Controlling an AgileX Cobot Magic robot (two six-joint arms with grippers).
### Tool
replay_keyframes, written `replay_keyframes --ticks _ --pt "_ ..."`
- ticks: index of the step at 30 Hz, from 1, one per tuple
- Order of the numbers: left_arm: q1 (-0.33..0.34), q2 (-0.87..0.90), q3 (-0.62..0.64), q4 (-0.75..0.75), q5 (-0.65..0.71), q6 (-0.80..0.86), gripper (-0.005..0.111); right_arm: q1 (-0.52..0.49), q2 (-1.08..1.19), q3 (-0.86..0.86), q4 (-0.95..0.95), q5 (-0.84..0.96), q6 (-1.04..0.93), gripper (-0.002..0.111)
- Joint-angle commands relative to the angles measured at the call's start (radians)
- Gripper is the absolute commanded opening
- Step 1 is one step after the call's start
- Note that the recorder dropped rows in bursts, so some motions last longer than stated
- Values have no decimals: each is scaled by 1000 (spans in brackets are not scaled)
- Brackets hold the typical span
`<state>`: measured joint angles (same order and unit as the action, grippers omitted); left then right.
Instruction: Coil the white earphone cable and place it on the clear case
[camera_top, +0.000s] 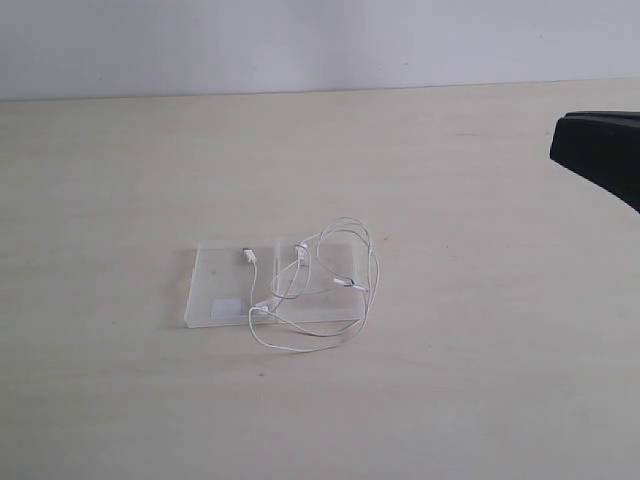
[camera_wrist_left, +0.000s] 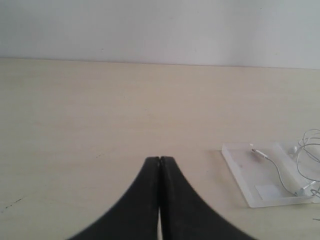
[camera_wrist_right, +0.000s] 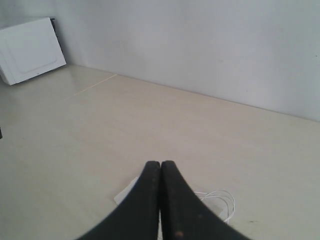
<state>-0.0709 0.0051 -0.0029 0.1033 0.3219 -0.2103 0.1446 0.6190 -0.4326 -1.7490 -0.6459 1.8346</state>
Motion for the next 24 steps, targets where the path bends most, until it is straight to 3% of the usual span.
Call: replay_keyframes --ticks 1,24 --pt "3 -5 3 -8 -3 5 0 0 -1 5 5 12 -84 0" --pt "3 -5 3 -8 -3 5 0 0 -258 7 5 98 -166 0"
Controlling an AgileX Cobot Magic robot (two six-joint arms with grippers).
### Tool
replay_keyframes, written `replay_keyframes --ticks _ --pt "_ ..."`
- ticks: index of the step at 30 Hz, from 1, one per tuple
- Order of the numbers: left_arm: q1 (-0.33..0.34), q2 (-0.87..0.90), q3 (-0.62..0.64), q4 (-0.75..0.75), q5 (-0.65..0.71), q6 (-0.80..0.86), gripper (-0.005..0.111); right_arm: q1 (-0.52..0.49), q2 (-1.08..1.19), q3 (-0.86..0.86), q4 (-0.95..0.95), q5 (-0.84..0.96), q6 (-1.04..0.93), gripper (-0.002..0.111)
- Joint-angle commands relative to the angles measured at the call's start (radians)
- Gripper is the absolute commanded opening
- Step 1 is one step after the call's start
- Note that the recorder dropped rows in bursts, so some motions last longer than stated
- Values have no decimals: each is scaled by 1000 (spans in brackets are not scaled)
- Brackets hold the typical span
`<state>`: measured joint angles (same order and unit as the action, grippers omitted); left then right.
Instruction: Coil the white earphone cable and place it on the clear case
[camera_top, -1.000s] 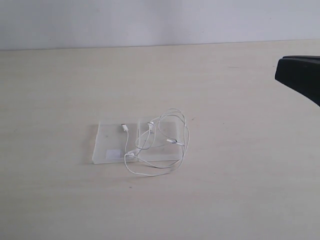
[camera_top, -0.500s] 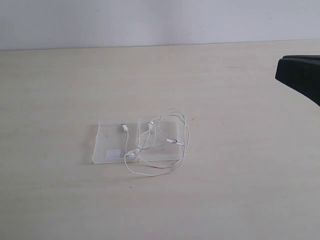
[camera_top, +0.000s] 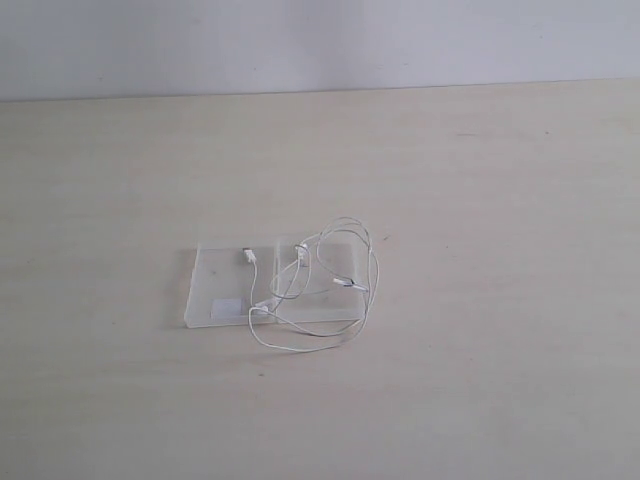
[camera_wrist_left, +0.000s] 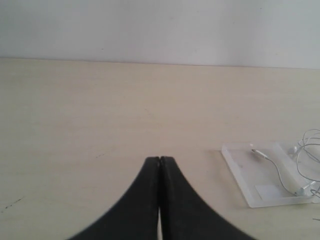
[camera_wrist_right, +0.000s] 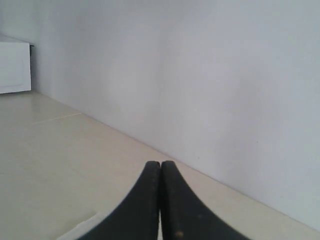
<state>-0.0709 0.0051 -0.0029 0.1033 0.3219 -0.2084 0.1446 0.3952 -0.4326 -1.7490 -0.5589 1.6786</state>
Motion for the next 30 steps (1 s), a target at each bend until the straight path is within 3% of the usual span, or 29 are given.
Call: replay_keyframes --ticks 1,7,18,30 --pt "3 -5 3 -8 -3 3 0 0 -41 7 5 11 -10 0" --pt "3 -5 3 -8 -3 3 0 0 -80 36 5 51 -12 0" --pt "3 -5 3 -8 -3 3 0 0 -147 216 5 333 32 0" --pt "3 -5 3 -8 -3 3 0 0 -170 225 5 351 53 0"
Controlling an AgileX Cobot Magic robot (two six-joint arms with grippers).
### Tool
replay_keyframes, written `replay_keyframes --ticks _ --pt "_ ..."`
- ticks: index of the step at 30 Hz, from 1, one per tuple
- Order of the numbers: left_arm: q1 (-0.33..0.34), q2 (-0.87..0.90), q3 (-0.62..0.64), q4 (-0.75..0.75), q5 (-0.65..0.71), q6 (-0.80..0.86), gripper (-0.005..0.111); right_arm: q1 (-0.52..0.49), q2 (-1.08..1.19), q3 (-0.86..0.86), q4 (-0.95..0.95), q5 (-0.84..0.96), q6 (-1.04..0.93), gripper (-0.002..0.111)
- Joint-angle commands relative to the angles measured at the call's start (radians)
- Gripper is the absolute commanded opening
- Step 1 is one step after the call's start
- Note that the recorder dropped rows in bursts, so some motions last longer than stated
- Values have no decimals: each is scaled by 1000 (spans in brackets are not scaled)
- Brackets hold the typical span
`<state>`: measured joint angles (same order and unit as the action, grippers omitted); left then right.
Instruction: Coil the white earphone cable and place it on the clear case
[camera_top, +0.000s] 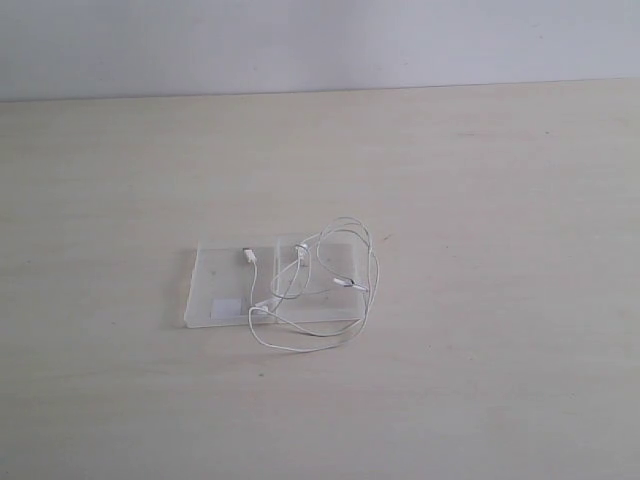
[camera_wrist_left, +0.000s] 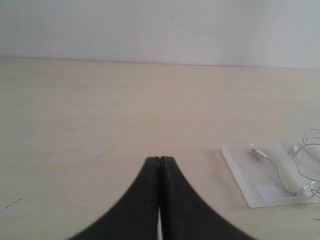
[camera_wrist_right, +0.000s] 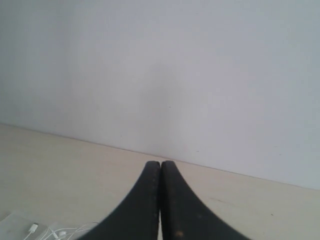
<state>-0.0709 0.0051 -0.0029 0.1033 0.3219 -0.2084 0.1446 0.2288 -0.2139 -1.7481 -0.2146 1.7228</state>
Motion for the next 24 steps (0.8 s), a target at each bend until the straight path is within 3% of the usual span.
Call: replay_keyframes --ticks 1,9,18,20,22,24 --pt "3 -5 3 -8 -3 5 0 0 -4 6 4 7 13 0" --pt "3 -5 3 -8 -3 5 0 0 -4 7 4 97 122 0" --pt "3 -5 3 -8 -3 5 0 0 -4 7 4 118 98 0" --pt "3 -5 3 -8 -3 7 0 0 -4 7 277 160 -173 0" --pt "3 -5 3 -8 -3 7 0 0 -4 7 1054 207 -897 0" --pt "3 -5 3 -8 -3 7 0 0 -4 8 1677 260 -1587 0"
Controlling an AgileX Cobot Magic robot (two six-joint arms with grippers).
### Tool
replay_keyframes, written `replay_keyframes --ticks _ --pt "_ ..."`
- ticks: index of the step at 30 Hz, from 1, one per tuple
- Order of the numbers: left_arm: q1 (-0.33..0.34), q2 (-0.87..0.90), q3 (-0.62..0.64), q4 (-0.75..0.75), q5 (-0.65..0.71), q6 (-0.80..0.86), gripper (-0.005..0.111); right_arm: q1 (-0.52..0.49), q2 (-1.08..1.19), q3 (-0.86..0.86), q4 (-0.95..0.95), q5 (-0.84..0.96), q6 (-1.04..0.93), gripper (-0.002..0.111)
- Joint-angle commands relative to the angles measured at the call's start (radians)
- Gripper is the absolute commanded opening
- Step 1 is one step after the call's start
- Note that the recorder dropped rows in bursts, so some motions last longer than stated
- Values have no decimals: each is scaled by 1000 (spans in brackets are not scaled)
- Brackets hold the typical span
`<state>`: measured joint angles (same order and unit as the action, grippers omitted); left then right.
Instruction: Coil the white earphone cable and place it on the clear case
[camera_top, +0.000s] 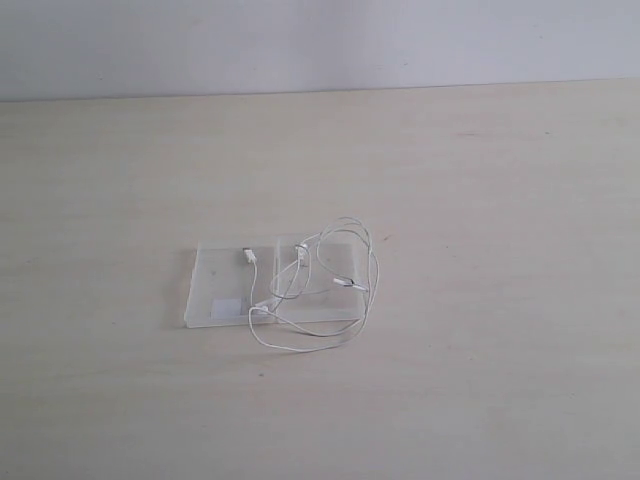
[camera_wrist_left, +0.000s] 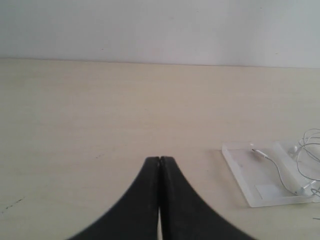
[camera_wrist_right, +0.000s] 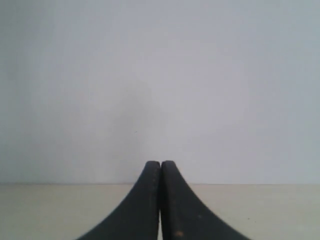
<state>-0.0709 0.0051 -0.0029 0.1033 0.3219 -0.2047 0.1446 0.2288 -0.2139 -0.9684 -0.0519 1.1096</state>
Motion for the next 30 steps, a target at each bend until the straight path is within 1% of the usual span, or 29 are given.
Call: replay_keyframes --ticks 1,2,3,4,8,11,15,28,30 --pt "3 -5 3 -8 -3 4 0 0 -4 8 1067 121 -1179 0" --pt "3 -5 3 -6 -3 4 0 0 -4 8 1209 136 -1329 0" --pt "3 -5 3 -6 -3 4 0 0 -4 8 1263 140 -1376 0" --pt "3 -5 3 -6 -3 4 0 0 -4 8 1278 152 -1377 0" --pt "3 -5 3 -7 -3 6 0 -2 -68 33 1185 287 -1374 0" --pt "3 -5 3 -2 -3 6 0 -2 -189 95 1162 365 -1370 0" --pt "3 -5 3 -2 -3 6 0 -2 -229 164 1123 376 -1369 0" --pt "3 -5 3 -2 -3 14 0 -2 -229 214 1123 396 -1367 0" --pt "3 -5 3 -2 -3 14 0 -2 -229 214 1123 396 -1329 0"
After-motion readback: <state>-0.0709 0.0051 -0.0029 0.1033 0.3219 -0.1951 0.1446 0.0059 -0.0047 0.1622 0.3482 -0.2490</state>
